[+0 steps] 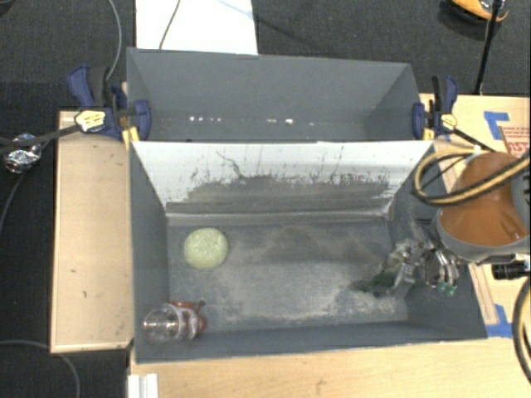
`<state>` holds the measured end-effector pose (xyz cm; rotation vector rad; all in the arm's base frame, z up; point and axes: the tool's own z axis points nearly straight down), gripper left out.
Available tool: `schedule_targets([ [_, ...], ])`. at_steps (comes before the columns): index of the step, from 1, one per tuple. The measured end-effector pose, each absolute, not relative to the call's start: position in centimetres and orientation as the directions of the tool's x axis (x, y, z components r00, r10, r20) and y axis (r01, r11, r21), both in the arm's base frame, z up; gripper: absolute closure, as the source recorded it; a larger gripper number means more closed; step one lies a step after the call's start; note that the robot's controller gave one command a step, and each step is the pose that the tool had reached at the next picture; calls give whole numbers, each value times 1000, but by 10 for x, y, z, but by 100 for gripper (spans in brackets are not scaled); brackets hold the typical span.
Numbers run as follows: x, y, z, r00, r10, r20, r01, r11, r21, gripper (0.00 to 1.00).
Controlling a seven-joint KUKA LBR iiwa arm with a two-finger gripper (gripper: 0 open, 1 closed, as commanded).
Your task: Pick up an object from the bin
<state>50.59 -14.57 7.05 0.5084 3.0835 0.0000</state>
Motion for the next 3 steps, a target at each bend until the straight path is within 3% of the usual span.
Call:
schedule_targets([
  [3, 506, -146, 71, -950, 312, -16, 312, 950, 2, 100],
])
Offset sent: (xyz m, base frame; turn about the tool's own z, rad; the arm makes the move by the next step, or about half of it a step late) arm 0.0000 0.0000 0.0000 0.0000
